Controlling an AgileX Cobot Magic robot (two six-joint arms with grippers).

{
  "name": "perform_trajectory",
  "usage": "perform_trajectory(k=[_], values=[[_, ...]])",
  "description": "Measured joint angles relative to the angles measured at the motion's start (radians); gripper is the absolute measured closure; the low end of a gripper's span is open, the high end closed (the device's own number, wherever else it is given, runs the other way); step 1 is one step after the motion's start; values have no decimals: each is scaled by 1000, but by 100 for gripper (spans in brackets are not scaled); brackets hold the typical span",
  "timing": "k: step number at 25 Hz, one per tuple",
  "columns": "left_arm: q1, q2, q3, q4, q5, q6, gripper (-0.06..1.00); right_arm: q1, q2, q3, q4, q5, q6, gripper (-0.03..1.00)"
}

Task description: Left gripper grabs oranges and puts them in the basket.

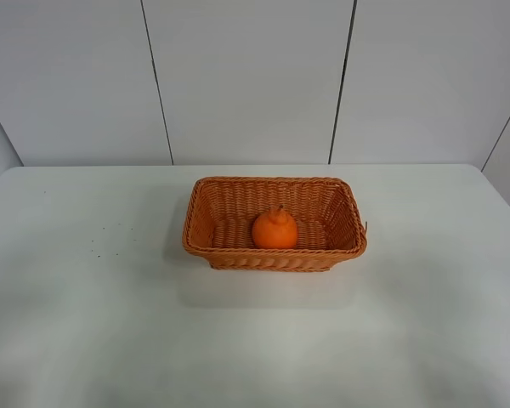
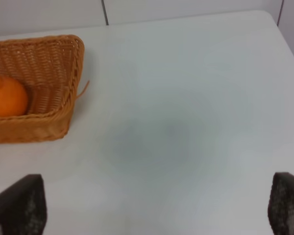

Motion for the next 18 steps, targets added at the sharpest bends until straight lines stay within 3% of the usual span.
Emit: perform_trajectory(k=[18], values=[[0,-75,3,-18,0,44,4,0,0,0,0,0,0,27]])
